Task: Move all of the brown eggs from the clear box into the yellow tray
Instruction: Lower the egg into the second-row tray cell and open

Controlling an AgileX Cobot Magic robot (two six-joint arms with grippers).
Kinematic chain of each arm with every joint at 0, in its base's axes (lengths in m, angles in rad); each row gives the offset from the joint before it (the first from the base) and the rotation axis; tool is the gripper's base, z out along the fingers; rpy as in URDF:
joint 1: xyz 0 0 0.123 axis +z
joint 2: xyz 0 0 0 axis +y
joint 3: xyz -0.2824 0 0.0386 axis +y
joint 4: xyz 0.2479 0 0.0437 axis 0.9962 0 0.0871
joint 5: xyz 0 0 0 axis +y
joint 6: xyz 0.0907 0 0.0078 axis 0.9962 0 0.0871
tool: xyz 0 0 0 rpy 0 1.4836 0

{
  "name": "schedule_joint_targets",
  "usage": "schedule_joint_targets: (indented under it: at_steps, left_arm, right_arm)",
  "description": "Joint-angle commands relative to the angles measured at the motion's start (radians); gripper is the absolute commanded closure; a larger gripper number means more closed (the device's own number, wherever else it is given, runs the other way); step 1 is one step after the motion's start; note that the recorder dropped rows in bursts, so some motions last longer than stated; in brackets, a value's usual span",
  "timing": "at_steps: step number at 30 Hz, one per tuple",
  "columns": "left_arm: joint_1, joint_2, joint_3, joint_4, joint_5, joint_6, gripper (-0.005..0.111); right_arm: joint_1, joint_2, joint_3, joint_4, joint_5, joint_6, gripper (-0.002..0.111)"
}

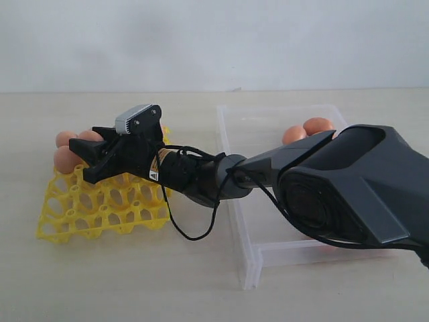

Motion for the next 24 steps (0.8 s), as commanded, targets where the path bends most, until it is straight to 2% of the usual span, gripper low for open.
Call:
schedule_joint_targets:
  at_steps: [1, 24]
  left_arm:
    - [-0.003, -0.008, 0.005, 0.005, -0.007, -0.001, 0.103]
    - [-0.003, -0.008, 0.005, 0.005, -0.007, -0.001, 0.103]
  right_arm:
    - [-0.007, -0.002, 0.003, -0.007, 0.039, 0.012, 0.108]
    - [-0.007, -0.002, 0.003, -0.068, 0.043, -0.020, 0.108]
